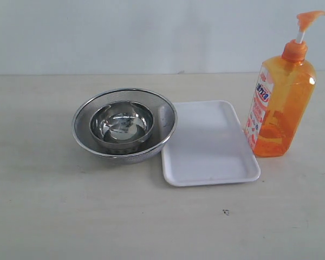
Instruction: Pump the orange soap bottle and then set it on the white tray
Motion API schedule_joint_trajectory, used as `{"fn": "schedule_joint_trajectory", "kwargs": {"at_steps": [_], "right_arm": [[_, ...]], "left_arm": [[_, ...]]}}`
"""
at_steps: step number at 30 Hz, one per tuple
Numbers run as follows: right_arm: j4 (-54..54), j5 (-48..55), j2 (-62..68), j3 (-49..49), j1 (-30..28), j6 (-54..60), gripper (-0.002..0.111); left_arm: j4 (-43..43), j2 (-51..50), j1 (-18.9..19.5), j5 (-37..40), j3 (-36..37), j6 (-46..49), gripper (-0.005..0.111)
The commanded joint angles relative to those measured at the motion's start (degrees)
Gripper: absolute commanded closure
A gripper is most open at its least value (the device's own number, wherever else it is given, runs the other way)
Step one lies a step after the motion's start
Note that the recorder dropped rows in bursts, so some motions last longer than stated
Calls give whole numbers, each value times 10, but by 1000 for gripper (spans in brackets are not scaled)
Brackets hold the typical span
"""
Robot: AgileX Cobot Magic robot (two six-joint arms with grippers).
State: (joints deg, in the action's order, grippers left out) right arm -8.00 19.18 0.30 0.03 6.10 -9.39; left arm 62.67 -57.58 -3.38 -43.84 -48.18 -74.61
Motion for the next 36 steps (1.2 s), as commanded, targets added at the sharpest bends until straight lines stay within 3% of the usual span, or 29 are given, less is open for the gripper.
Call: {"fn": "schedule_joint_trajectory", "kwargs": {"at_steps": [1, 5, 8, 10, 13, 14, 22, 30, 36], "right_arm": [[-1, -1, -3, 0, -3, 3, 108], [-1, -1, -3, 0, -3, 3, 108], [-1, -1, -3, 0, -3, 3, 108], [-1, -1, -3, 0, -3, 3, 108], [-1, -1, -3, 0, -3, 3, 108], [-1, -1, -3, 0, -3, 3, 108], [-1, -1, -3, 0, -3, 3, 108], [-1, -1, -3, 0, -3, 3, 108], [-1, -1, -3, 0, -3, 3, 108]], "left_arm": [[112, -167, -55, -51, -61, 29, 102], [74, -316, -146, -68, -107, 147, 102], [12, -405, -180, -96, -161, 195, 100], [8, -461, -192, -139, -208, 208, 85], [-4, -526, -215, -133, -278, 208, 44], [-8, -548, -223, -129, -306, 208, 37], [-30, -619, -248, -131, -385, 231, 35], [-50, -671, -285, -82, -435, 226, 16], [-60, -704, -316, -71, -475, 232, 15]]}}
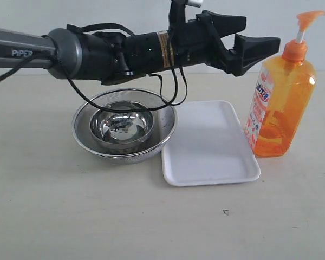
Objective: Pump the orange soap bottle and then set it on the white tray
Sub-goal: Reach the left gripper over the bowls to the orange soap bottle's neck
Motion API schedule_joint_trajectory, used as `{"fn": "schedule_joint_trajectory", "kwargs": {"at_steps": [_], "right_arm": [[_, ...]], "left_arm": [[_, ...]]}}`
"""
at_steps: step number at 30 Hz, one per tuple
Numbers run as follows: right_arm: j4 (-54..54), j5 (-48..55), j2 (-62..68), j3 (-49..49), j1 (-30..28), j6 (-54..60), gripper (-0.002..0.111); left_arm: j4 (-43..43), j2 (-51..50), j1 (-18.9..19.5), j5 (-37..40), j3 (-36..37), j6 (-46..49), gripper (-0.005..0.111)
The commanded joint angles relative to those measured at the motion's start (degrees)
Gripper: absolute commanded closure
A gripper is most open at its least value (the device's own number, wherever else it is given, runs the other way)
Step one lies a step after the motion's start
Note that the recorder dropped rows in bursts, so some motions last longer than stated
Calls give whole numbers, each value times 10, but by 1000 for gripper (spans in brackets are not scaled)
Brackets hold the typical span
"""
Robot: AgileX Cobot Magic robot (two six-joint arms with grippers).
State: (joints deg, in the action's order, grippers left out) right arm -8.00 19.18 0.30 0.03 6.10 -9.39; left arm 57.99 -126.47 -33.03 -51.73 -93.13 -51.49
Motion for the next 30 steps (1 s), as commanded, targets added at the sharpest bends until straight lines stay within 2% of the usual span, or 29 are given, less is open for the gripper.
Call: {"fn": "schedule_joint_trajectory", "kwargs": {"at_steps": [1, 4, 15, 30], "right_arm": [[-1, -1, -3, 0, -3, 3, 108], [-1, -1, -3, 0, -3, 3, 108], [-1, -1, -3, 0, -3, 3, 108], [-1, -1, -3, 0, -3, 3, 108]], "left_arm": [[-16, -20, -24, 10, -33, 1, 15], [-17, -35, -36, 26, -57, -3, 15], [0, -114, -38, 24, -170, -42, 15], [5, -192, -63, 55, -279, -47, 15]]}}
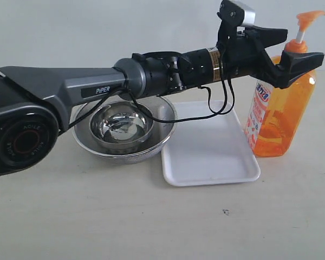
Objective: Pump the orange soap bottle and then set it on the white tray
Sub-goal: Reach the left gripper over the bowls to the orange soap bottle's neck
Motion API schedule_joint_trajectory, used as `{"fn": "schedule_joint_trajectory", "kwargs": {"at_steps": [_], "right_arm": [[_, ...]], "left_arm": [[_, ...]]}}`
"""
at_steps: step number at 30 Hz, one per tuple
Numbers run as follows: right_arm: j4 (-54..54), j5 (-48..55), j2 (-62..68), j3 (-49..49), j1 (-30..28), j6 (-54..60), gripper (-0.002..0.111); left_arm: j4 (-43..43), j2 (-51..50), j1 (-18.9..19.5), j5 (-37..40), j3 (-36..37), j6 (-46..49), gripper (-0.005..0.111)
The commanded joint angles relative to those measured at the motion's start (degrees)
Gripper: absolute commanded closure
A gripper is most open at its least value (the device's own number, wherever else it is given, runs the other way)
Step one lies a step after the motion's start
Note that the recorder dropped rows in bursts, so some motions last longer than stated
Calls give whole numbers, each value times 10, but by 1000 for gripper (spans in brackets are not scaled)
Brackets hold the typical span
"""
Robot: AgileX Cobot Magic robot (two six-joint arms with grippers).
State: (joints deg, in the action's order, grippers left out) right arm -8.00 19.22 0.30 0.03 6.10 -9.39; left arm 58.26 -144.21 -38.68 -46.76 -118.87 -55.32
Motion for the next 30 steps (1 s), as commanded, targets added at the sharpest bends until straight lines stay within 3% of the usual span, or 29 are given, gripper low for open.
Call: {"fn": "schedule_joint_trajectory", "kwargs": {"at_steps": [1, 7, 11, 18, 24, 30], "right_arm": [[-1, -2, -3, 0, -3, 3, 108], [-1, -2, -3, 0, -3, 3, 108], [-1, -2, -3, 0, -3, 3, 108], [-1, -2, -3, 0, -3, 3, 108], [-1, -2, -3, 0, -3, 3, 108], [-1, -2, -3, 0, -3, 3, 108]], "left_arm": [[2, -18, -7, 10, -27, -9, 15], [2, -24, -15, 25, -37, -1, 19], [-6, -26, -15, 46, -37, -1, 39], [-10, -26, -18, 46, -37, 11, 63], [-3, -26, -18, 46, -37, 24, 101], [-1, -26, -18, 34, -37, 21, 102]]}}
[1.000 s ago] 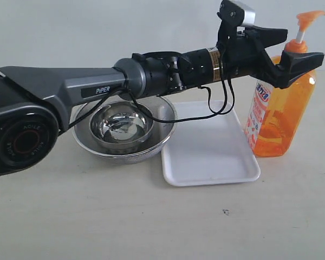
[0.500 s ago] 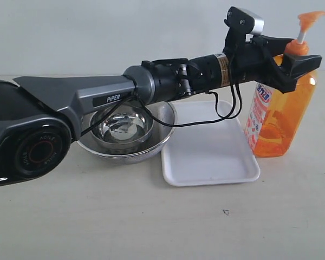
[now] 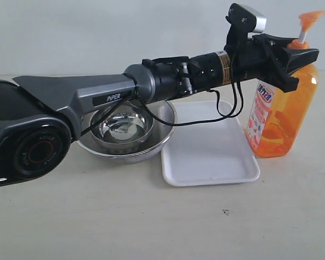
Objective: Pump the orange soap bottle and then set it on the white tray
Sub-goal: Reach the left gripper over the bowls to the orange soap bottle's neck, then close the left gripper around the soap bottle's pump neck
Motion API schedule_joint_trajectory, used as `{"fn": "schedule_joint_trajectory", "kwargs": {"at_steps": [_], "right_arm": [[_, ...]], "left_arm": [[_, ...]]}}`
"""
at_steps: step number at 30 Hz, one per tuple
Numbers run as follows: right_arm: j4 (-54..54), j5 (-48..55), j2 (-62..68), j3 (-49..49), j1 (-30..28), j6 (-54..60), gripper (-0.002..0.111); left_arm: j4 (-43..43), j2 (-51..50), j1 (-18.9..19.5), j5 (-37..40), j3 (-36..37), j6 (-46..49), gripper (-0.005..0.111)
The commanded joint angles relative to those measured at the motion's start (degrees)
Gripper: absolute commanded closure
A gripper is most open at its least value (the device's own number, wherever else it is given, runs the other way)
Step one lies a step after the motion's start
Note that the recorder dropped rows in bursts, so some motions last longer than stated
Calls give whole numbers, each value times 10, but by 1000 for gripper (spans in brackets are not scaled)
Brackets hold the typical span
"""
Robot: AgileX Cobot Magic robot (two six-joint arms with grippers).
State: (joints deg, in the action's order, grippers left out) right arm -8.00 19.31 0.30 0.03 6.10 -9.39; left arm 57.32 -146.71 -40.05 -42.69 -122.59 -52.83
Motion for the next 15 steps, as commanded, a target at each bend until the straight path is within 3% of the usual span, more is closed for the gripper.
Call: {"fn": "schedule_joint_trajectory", "kwargs": {"at_steps": [1, 15], "right_arm": [[-1, -2, -3, 0, -3, 3, 108], [-1, -2, -3, 0, -3, 3, 108]], "left_arm": [[10, 1, -4, -10, 0, -7, 102], [109, 61, -5, -13, 1, -98, 102]]}}
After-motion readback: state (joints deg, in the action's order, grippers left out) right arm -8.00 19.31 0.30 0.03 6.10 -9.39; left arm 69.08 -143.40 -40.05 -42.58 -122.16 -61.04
